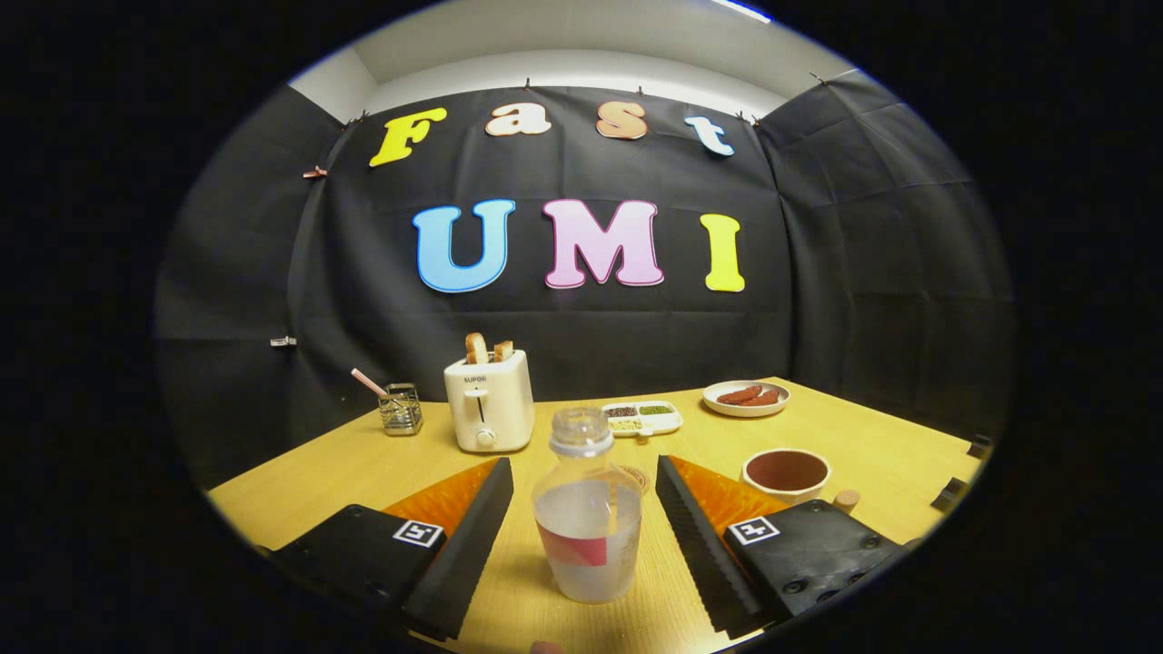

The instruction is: Take the bottle from table, then pour the juice into the cup, finally place the bottle on the coaster

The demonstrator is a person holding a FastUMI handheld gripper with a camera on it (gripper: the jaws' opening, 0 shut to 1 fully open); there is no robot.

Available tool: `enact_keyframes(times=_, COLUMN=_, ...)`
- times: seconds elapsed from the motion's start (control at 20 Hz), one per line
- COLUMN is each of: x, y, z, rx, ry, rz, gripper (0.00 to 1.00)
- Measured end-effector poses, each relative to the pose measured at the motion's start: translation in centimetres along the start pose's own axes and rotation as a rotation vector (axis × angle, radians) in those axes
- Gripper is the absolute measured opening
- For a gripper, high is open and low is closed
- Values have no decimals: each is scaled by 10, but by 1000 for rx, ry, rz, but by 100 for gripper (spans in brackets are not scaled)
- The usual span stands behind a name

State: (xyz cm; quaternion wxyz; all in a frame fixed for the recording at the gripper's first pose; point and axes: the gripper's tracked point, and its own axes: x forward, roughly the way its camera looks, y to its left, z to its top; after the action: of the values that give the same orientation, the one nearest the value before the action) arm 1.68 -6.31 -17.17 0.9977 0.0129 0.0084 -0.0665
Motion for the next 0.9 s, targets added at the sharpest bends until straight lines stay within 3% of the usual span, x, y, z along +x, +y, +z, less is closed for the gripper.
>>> enact_keyframes(times=0.25, x=13, y=9, z=-40, rx=-35, ry=35, rz=45, gripper=99)
enact_keyframes(times=0.45, x=19, y=1, z=-39, rx=-35, ry=2, rz=37, gripper=100)
enact_keyframes(times=0.6, x=21, y=-1, z=-34, rx=-16, ry=-31, rz=34, gripper=96)
enact_keyframes(times=0.75, x=21, y=-6, z=-30, rx=-19, ry=-61, rz=14, gripper=83)
enact_keyframes(times=0.9, x=26, y=0, z=-33, rx=-13, ry=-27, rz=37, gripper=77)
